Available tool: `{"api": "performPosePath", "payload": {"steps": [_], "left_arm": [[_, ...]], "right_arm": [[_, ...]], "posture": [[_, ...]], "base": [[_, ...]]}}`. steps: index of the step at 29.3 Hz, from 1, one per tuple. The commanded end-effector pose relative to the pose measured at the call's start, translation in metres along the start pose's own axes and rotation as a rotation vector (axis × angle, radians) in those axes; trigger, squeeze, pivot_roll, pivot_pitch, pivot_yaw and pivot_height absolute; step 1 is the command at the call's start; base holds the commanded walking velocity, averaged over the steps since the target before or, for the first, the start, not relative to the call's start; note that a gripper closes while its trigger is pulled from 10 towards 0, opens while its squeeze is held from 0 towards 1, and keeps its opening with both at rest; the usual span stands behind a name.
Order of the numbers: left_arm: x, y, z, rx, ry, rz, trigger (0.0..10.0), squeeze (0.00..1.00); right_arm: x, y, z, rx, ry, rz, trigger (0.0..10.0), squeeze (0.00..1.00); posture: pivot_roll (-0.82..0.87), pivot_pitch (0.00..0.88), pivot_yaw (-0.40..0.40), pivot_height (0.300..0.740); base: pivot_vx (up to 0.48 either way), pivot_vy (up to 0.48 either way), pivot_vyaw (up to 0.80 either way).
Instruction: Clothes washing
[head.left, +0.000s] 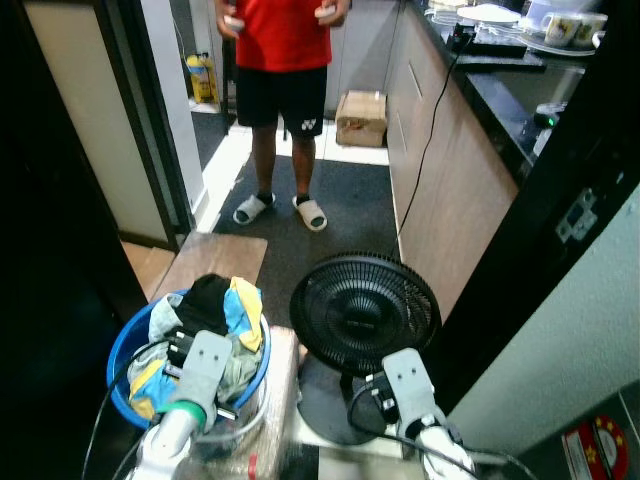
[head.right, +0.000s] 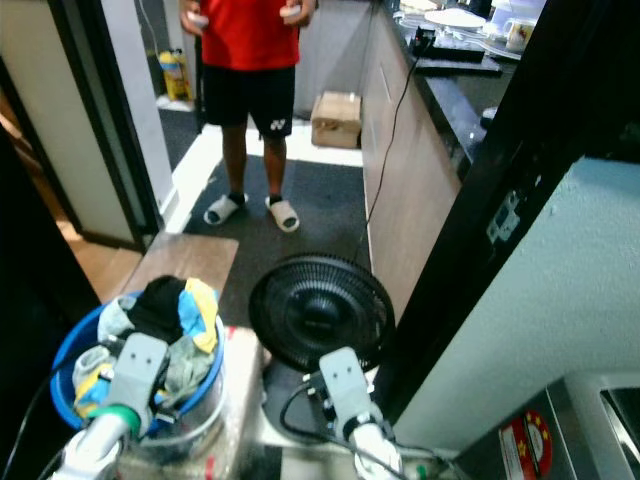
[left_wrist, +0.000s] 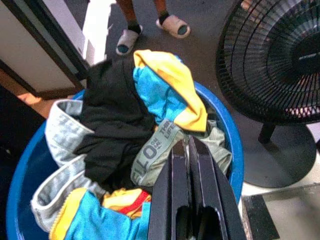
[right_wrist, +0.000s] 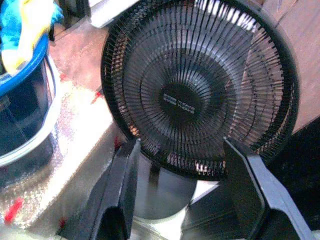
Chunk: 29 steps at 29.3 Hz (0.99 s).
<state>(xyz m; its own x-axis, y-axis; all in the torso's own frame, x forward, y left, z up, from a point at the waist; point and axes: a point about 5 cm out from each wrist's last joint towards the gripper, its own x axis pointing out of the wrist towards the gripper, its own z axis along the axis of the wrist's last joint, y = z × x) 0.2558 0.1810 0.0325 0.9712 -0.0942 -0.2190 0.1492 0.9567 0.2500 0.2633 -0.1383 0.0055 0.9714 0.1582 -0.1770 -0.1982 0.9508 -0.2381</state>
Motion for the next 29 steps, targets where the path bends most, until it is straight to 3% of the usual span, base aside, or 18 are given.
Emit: {"api": "performPosePath", "payload": {"steps": [1, 2, 7, 24, 25, 29], "left_arm": [[-0.012, -0.003, 0.009, -0.003, -0.041, -0.046, 10.0, 0.0], [-0.037, -0.005, 0.026, -0.008, -0.111, -0.082, 10.0, 0.0], [-0.054, -0.002, 0.044, -0.018, -0.166, -0.091, 10.0, 0.0], [-0.048, 0.0, 0.052, -0.052, -0.144, -0.081, 10.0, 0.0], [-0.049, 0.0, 0.053, -0.064, -0.131, -0.086, 10.0, 1.0], [-0.051, 0.001, 0.055, -0.072, -0.118, -0.088, 10.0, 1.0]], "right_arm": [[-0.007, -0.007, 0.006, 0.02, -0.058, -0.032, 10.0, 0.0], [-0.024, -0.016, 0.023, 0.036, -0.157, -0.087, 10.0, 0.0], [-0.037, -0.021, 0.043, 0.05, -0.235, -0.137, 10.0, 0.0], [-0.036, -0.012, 0.05, 0.05, -0.225, -0.107, 10.0, 0.0], [-0.037, -0.012, 0.052, 0.05, -0.213, -0.106, 10.0, 0.0], [-0.039, -0.012, 0.054, 0.051, -0.199, -0.107, 10.0, 0.0]], "posture": [[0.08, 0.0, 0.021, 0.74], [0.08, 0.0, 0.021, 0.74], [0.07, 0.0, 0.023, 0.74], [0.07, 0.0, 0.034, 0.74], [0.07, 0.0, 0.034, 0.74], [0.07, 0.0, 0.034, 0.74]], "base": [[0.0, 0.0, 0.0], [0.0, 0.0, 0.0], [0.0, 0.0, 0.0], [0.0, 0.0, 0.0], [0.0, 0.0, 0.0], [0.0, 0.0, 0.0]]}}
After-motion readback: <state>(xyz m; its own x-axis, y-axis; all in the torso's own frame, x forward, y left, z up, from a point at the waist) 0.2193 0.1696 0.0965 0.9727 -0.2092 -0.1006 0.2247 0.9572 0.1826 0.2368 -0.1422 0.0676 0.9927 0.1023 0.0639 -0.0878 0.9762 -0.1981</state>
